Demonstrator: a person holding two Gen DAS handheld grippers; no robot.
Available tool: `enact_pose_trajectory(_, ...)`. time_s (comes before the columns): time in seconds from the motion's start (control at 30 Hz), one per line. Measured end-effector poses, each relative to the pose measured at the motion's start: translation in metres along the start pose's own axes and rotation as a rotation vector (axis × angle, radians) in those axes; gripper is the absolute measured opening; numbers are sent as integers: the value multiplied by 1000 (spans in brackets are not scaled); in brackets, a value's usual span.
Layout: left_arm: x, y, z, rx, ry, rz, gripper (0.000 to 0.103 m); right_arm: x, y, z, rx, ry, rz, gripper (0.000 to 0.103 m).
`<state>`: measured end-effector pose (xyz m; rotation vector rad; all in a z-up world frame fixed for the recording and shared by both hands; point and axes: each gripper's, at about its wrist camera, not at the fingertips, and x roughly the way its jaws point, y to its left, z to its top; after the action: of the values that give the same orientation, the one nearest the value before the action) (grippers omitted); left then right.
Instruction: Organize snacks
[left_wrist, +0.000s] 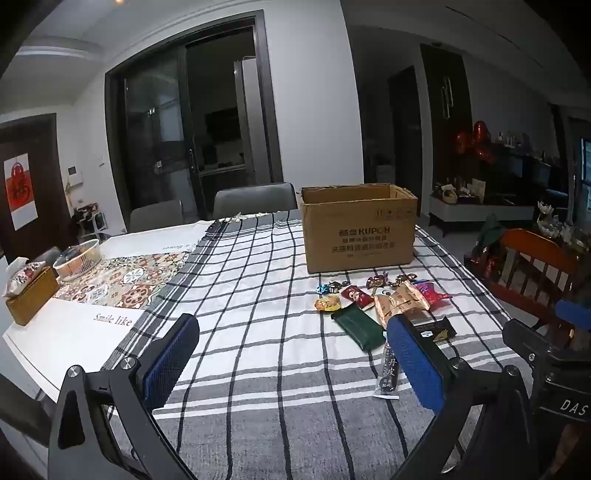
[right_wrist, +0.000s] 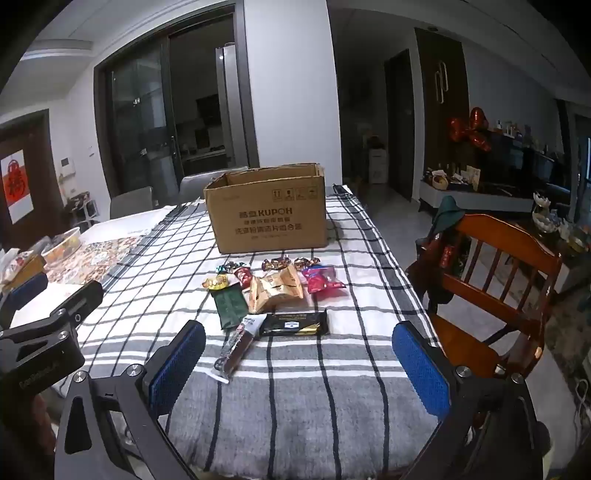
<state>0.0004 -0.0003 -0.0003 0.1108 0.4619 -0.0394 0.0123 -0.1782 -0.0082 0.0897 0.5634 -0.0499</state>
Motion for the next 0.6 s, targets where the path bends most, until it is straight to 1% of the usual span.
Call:
enact_pose_trajectory(0.13,5,1,0,-9,7,-26,103,-2,1,1,-7,-14,-10,102)
enact_pose_trajectory(0.17,0,7,-2,-22,-9,-27,103,-2,2,1,-9,-17,-13,102)
enact_pose_trajectory(0.27,-2,7,2,-23,-3,-31,103,-3,3,2,-16,-29,-25,102)
enact_pose_trajectory(0.3,1,2,1,-16,3,-28,103,-3,4,3,-19,-32,-29,102)
enact_pose_trajectory(0.33,1,2,0,-18,3,-31,103,-5,6,0,-33,-41,-9,102)
enact_pose_trajectory(0.53,1,2,0,-25,2,-34,103,1,9,-2,-56,-59,-17,102)
enact_pose_trajectory(0.6,1,2,2,-22,4,-33,103,-6,6,3,-60,-63,-13,102)
